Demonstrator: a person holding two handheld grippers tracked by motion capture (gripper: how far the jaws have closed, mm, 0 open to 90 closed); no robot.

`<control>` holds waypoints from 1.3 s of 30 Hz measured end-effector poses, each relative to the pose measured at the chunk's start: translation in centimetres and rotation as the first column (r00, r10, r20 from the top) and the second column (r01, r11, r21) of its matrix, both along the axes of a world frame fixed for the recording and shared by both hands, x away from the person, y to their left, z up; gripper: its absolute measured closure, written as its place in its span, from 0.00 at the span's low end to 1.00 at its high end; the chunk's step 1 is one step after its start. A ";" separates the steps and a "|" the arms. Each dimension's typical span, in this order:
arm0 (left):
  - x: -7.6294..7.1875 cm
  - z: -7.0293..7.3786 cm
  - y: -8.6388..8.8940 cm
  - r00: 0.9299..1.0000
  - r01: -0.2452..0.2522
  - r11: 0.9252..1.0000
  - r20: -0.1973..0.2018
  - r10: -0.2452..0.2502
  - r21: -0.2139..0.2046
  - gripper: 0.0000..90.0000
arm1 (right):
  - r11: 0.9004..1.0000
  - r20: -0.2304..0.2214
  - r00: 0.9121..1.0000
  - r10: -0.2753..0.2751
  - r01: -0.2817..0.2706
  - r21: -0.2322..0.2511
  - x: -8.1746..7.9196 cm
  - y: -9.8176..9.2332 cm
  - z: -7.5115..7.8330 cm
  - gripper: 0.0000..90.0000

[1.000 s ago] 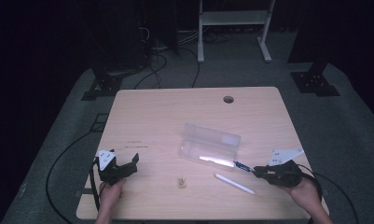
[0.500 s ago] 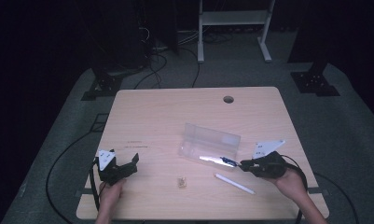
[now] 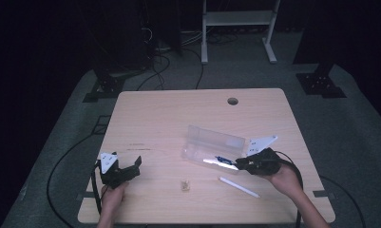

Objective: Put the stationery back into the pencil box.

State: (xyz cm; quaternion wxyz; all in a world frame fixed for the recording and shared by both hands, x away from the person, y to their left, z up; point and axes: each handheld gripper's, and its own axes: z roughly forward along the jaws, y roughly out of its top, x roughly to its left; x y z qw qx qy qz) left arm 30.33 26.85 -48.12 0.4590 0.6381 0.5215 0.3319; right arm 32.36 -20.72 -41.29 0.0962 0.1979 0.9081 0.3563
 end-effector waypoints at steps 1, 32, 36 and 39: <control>0.0 0.0 0.0 1.000 0.002 1.000 0.000 -0.002 0.002 0.00 | 1.000 -0.002 1.000 0.003 -0.003 0.001 0.3 0.3 0.1 0.88; 0.0 0.0 0.0 1.000 0.002 1.000 -0.001 -0.002 0.001 0.00 | 0.999 -0.034 0.999 0.008 -0.009 -0.047 4.8 4.5 -1.1 0.88; 0.0 0.0 0.0 1.000 0.002 1.000 0.000 -0.002 -0.002 0.00 | 0.999 -0.041 0.999 0.000 -0.002 -0.051 5.4 4.9 -1.5 0.88; 0.0 0.0 0.0 1.000 0.002 1.000 0.000 -0.002 -0.002 0.00 | 0.999 -0.046 0.999 -0.007 0.005 -0.053 5.8 5.2 -1.8 0.88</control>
